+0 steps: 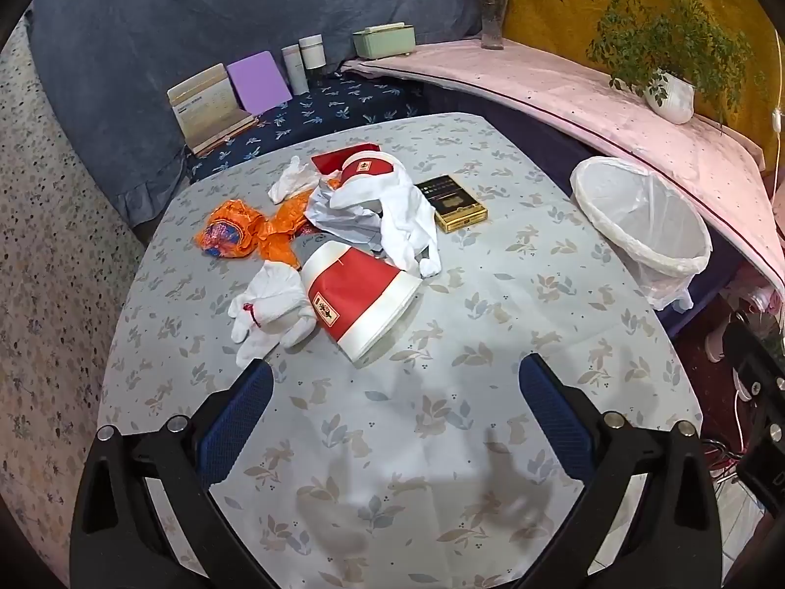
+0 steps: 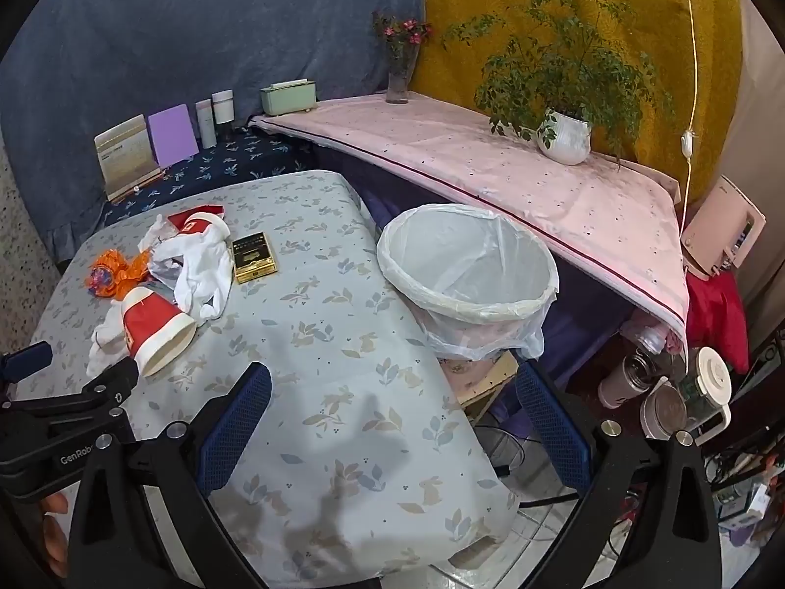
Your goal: Collect trash
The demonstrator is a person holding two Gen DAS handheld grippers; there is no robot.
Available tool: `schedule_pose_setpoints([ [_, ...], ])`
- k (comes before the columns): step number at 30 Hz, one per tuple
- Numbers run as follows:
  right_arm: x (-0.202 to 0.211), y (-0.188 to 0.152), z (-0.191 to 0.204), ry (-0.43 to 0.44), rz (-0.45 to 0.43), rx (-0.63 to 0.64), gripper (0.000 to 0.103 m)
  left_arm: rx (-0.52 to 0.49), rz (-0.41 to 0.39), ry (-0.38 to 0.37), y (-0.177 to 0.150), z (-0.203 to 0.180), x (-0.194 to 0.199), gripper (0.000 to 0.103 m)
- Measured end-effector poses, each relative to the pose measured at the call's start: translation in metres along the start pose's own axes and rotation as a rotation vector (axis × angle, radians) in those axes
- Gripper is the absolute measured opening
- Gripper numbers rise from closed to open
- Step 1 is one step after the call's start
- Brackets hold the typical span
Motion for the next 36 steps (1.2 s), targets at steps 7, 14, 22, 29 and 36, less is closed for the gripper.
schedule_pose_setpoints([
  [7,-0.002,0.001,-0.001,0.019,0.009,-0.011,0.096,0.001,-0.006,-0.002,0.008,-0.003,0.001,0.096],
  [14,-0.001,0.004,-0.001,0.025,0.000,0.003,0.096,-0.004,-0.015,-0.009,0.007,-0.007,0.002,0.096],
  [22,-0.002,0.006,0.000,0.033,-0.004,0.012,0.096,0.004,-0.006,-0.011,0.008,-0.009,-0.001,0.096],
  [29,-0.004,0.006,0.002,0.035,-0.004,0.022,0.096,0.010,0.003,-0.015,0.008,-0.008,-0.003,0.096],
  [36,-0.006,0.007,0.002,0.044,-0.006,0.023,0.096,0.014,0.011,-0.015,0.009,-0.008,-0.005,0.096],
])
Point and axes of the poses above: each gripper's, at about its wrist camera, not at the fingertips, and x roughly against the way its jaws point, z to its left, y to its top, the point moved 4 cm from there along -x, roughly the way its jaws point, and after that the axes turned 3 degrees about -z, right-handed, at the moved point
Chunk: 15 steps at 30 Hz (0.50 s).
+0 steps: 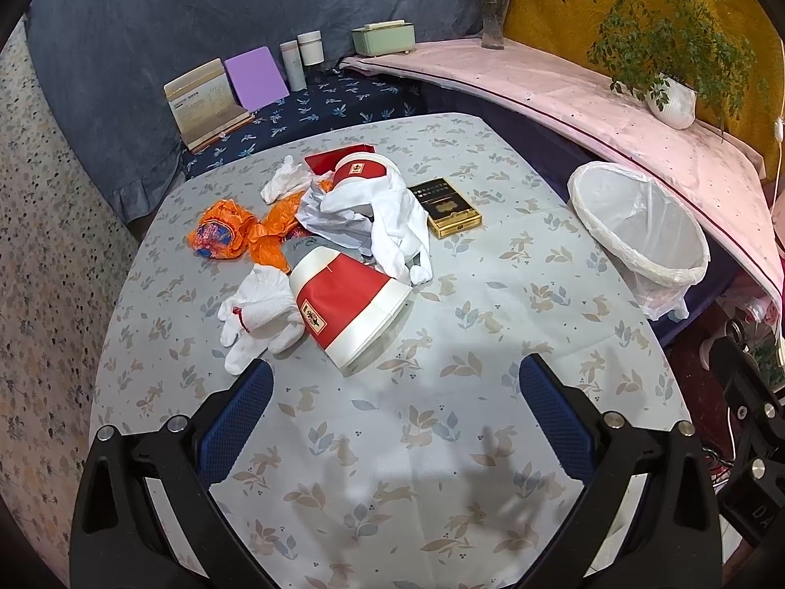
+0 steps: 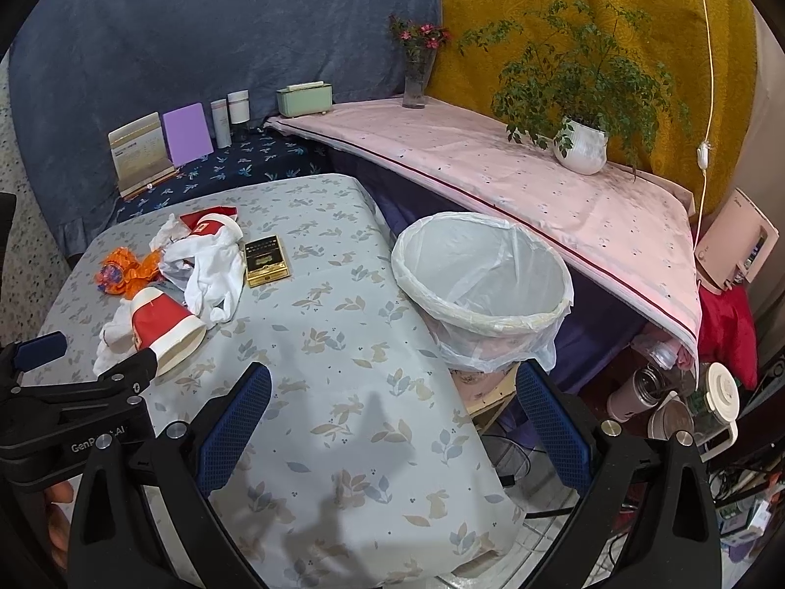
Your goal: Collect trash
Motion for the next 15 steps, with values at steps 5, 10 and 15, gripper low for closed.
schedule_pose_setpoints([
  [5,-0.0005,0.0004,0.0002,0.002,0.001,0.001,0.096,0.007,0.010,-0.003,0.0001,0.0000,-0.0019,0.096],
  [10,-0.0004,0.0025,0.0007,0.004,-0.004,0.005,0.096,0.014,0.013,0.000,0.0005,0.0012,-0.0027,0.096],
  [15,0.0001,0.0033,0.0020,0.001,-0.009,0.009,0.096,0.014,0.012,0.004,0.0007,0.0019,-0.0029,0.096],
])
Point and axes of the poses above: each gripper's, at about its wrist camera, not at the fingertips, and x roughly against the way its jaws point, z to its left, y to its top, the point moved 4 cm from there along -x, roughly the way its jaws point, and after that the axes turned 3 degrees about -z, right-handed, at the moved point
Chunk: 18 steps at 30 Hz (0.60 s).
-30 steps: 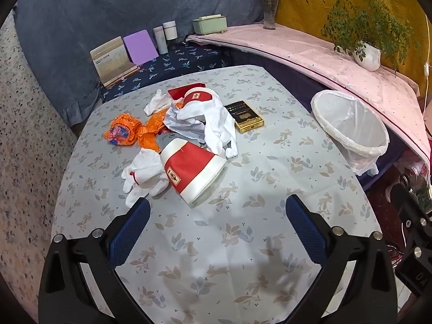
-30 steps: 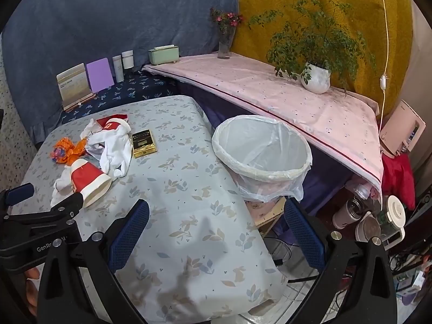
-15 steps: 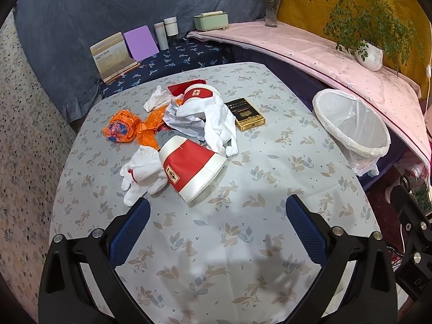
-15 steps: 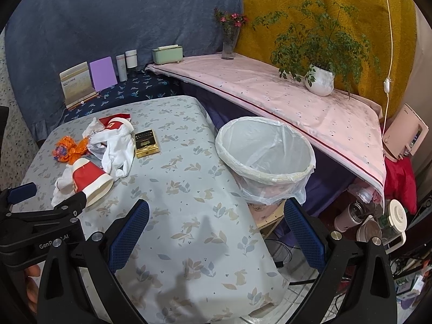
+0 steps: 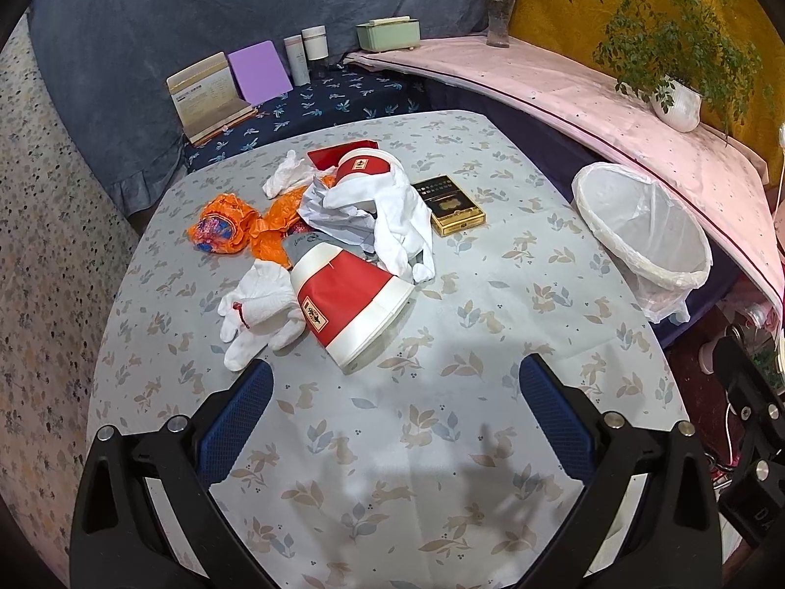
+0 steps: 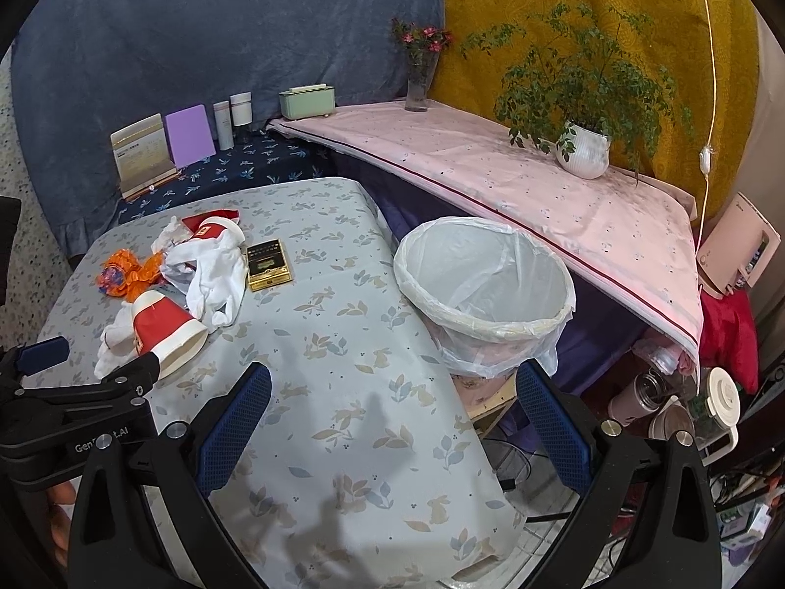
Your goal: Collect trash
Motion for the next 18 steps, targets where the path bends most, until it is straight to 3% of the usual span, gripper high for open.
schedule_pose_setpoints([
  [18,0.0038,0.0052,0.0076,0.012,-0.024,0.018,0.096,0.009,-0.032,0.019,0.0025,0.0029,0.0059,0.096],
])
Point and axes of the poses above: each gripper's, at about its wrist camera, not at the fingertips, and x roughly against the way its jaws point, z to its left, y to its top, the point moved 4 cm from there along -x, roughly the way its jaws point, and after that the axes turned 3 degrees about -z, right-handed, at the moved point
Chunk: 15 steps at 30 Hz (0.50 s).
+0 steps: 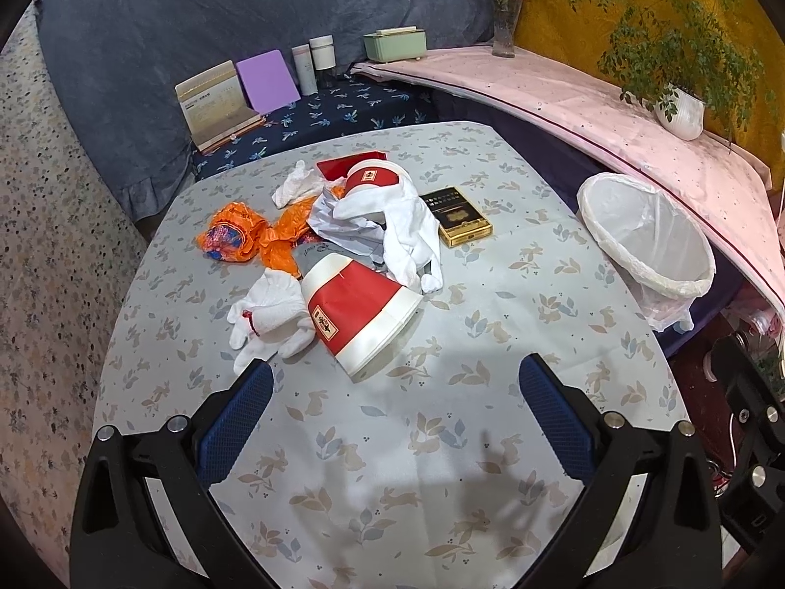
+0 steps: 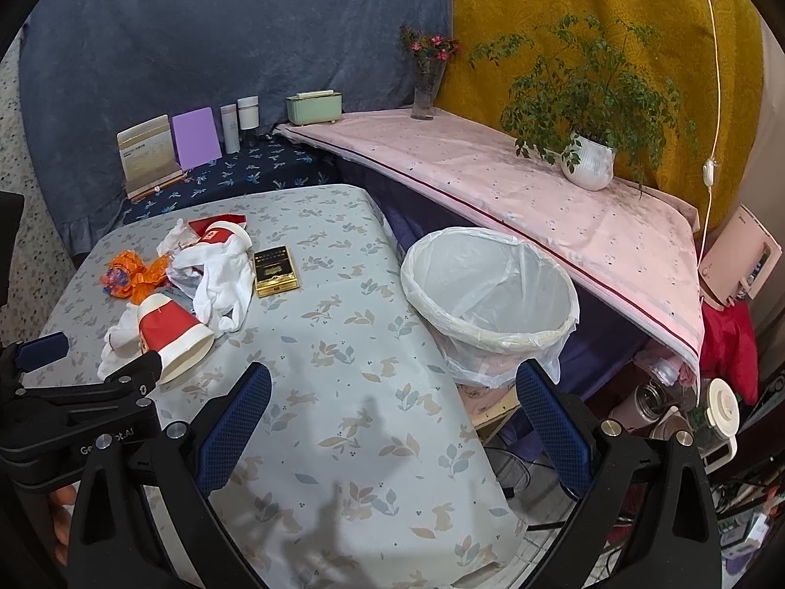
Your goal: Collect trash
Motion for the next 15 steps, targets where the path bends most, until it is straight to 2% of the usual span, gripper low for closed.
schedule_pose_setpoints([
  [15,0.0015,0.0017,0.0013,-0.004,-0.011,-0.001,0.096,-0.002,-0.019,0.000,0.0031,0.0006,0.0038,0.096],
])
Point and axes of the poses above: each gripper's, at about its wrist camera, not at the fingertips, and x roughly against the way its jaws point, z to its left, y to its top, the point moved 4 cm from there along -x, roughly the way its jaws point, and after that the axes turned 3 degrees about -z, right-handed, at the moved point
